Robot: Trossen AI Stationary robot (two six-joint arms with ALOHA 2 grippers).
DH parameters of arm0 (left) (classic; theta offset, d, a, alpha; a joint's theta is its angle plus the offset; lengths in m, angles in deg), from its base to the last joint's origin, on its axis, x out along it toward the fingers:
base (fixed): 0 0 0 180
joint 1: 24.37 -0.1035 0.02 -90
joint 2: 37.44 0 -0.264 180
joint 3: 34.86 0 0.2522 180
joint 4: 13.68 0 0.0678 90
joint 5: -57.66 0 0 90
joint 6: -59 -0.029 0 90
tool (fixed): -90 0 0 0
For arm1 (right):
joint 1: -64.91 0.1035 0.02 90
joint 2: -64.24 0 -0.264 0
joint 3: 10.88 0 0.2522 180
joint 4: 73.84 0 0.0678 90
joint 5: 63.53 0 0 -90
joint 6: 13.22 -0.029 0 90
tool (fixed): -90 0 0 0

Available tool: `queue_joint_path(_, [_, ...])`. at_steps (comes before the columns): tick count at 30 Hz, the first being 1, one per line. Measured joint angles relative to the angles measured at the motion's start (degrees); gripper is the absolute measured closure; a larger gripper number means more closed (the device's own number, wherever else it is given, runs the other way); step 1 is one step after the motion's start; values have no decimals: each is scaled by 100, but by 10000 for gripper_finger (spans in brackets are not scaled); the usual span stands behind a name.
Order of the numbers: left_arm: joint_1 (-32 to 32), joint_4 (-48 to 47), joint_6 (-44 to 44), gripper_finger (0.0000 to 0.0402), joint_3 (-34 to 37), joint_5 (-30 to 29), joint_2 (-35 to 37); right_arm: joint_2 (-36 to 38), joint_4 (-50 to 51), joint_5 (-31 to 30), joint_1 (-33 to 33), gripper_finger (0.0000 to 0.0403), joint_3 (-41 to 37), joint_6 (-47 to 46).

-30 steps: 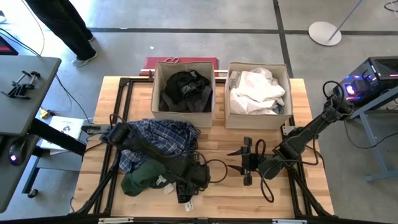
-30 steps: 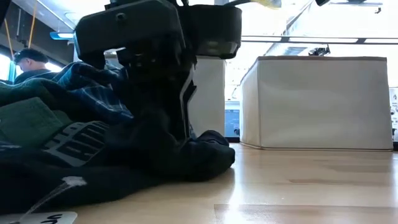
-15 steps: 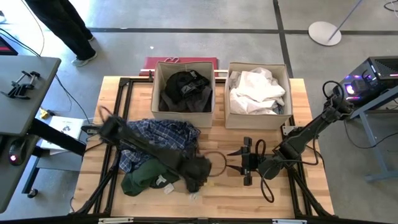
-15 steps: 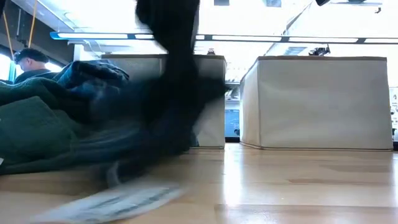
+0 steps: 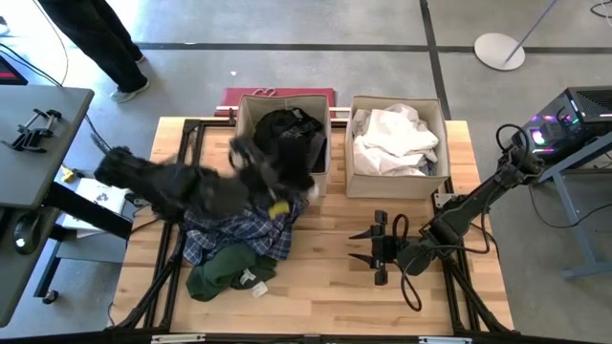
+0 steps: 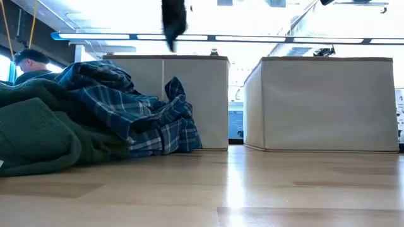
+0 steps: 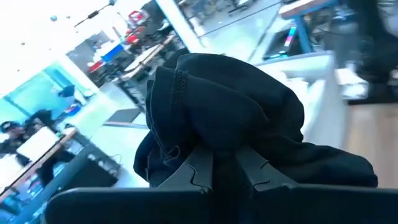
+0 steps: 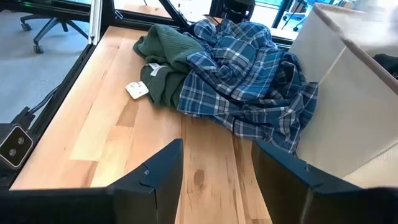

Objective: Sort clothes
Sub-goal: Put the black underwear into the left brown bin

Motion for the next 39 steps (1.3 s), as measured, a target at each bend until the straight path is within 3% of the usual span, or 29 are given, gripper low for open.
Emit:
queue_joint_path(4, [-925,43,-138,393,115,595,284,0,-28,0,0,224,0,44])
queue_joint_path(9, [-2165,-355,804,382,427,1625,201,0,-23,2,0,224,0,46])
queue_joint_path(16, [-3557,-1349,2397,295,841,3602,102,0,23,1,0,224,0,46])
queue_joint_path(19, [-3893,-1488,2917,257,832,4145,108,0,23,1,0,224,0,46])
queue_joint_path(23, [-4233,-1413,3086,236,829,4350,94,0,19,0,0,224,0,48])
queue_joint_path(29, [-4505,-1274,2707,248,1022,4423,-373,0,4,0,-4,224,0,48])
queue_joint_path(39, [-4685,-1206,2739,296,1655,4294,-2211,0,14,0,-4,224,0,43])
